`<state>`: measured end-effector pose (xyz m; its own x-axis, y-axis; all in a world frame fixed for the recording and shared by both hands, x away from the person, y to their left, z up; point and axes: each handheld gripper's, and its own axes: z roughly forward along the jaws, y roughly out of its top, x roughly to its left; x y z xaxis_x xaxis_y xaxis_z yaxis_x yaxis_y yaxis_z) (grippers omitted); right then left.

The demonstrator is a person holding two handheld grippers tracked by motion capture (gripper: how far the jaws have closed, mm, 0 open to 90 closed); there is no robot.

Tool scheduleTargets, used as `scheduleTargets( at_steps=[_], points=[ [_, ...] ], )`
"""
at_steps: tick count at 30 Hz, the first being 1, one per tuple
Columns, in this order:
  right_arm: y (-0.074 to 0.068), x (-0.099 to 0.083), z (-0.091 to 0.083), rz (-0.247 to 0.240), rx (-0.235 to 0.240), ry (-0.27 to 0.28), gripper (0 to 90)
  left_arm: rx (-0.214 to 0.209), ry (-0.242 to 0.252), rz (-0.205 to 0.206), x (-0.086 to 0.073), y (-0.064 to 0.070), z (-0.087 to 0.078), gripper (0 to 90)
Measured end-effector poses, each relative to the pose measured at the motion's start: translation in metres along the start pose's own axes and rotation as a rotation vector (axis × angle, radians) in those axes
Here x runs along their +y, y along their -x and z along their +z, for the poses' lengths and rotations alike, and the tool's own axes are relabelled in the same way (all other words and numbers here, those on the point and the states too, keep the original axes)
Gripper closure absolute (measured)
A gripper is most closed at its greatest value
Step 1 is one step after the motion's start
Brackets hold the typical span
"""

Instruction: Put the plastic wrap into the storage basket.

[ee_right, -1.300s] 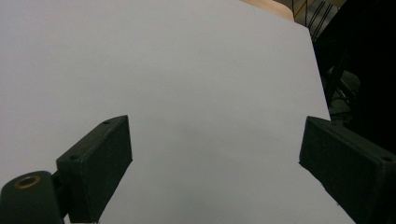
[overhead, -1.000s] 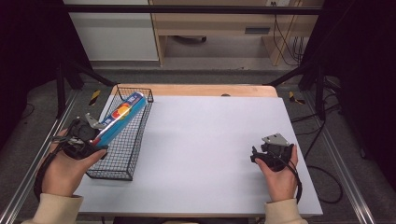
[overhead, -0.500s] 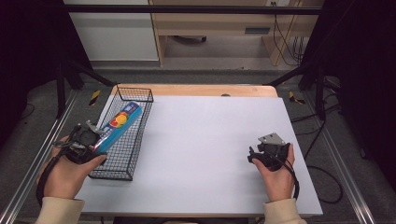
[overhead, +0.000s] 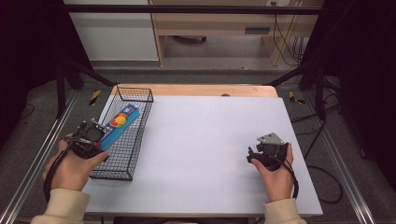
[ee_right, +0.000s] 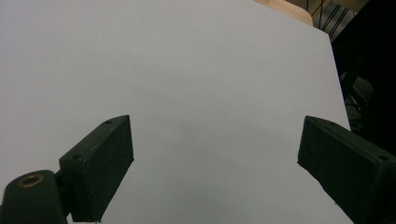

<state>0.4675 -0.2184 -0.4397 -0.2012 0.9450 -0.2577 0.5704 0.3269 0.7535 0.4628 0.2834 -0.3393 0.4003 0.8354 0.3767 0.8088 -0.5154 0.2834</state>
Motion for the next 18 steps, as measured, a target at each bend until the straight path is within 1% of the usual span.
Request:
scheduleTargets(
  at_steps=[2, 5, 7, 9, 12, 16, 18],
  points=[
    [0.0, 0.0, 0.0, -0.007, 0.001, 0.002, 10.9, -0.007, -0.007, 0.002, 0.002, 0.001, 0.003, 32.0],
    [-0.003, 0.002, -0.001, -0.018, 0.003, 0.007, 11.0, 0.004, -0.02, 0.009, 0.004, 0.004, 0.007, 32.1],
    [-0.003, 0.002, -0.001, -0.014, 0.004, 0.005, 11.0, 0.008, -0.023, 0.006, 0.005, 0.004, 0.009, 32.0],
    [-0.002, 0.001, -0.001, -0.014, 0.003, 0.007, 11.0, -0.003, -0.025, 0.0, 0.005, 0.003, 0.011, 32.0],
    [-0.001, 0.001, -0.001, -0.008, 0.002, 0.006, 11.0, 0.003, -0.041, 0.005, 0.004, 0.003, 0.015, 32.0],
    [-0.001, 0.001, 0.0, -0.011, 0.002, 0.001, 11.0, -0.003, -0.056, 0.009, 0.005, 0.003, 0.018, 32.1],
    [-0.001, 0.001, 0.0, -0.007, 0.003, 0.002, 11.0, 0.005, -0.059, 0.01, 0.005, 0.005, 0.02, 32.0]
  ],
)
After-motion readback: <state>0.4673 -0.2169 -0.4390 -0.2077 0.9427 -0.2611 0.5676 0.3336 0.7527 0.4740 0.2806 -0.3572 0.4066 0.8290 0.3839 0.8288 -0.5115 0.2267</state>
